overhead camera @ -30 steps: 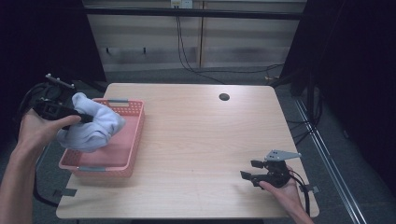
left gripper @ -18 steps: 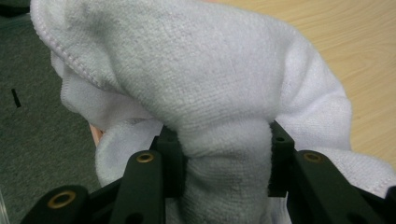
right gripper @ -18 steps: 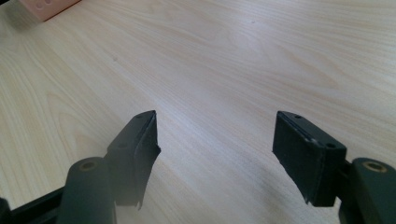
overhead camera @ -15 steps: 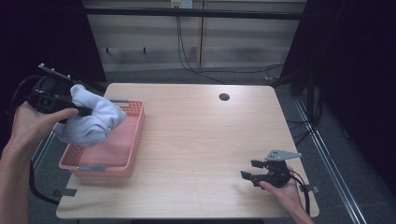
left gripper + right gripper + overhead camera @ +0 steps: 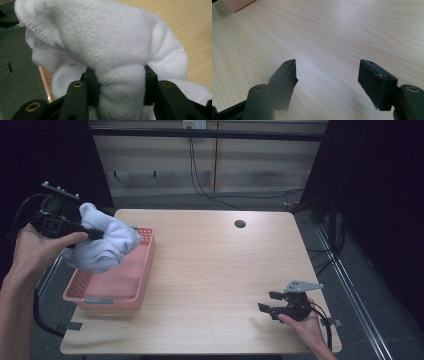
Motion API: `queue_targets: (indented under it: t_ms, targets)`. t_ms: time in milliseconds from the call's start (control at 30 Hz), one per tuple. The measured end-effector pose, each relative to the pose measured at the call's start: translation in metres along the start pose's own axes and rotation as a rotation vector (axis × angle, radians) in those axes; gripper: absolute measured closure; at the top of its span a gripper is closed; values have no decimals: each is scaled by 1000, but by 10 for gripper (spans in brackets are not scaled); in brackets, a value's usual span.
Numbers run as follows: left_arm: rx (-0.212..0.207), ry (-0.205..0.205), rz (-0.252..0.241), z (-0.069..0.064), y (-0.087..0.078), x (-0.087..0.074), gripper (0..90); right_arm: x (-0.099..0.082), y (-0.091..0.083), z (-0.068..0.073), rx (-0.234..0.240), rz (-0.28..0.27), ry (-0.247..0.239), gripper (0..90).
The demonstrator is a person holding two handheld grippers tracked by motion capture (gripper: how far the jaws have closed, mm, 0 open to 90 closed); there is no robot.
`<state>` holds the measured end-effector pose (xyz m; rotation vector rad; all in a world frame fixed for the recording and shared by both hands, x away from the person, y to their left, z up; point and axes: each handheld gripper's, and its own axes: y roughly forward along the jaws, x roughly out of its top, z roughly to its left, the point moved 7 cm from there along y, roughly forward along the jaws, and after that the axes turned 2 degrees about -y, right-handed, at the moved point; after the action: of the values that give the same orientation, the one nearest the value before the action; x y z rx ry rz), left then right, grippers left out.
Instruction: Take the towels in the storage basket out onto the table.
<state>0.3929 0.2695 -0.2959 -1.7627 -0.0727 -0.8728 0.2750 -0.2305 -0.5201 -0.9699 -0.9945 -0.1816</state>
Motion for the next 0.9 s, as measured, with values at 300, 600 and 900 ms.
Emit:
queue_targets:
  t_ms: [300,600,900]
  targets:
    - [-40,52,-30,-34,-2,21,604,0,-1,-1,2,-1,-4,305]
    - [-74,93,-50,-61,11,42,604,0,-1,-1,3,-5,3,304]
    - [-120,124,-14,-93,48,48,603,-1,-2,0,3,0,-5,304]
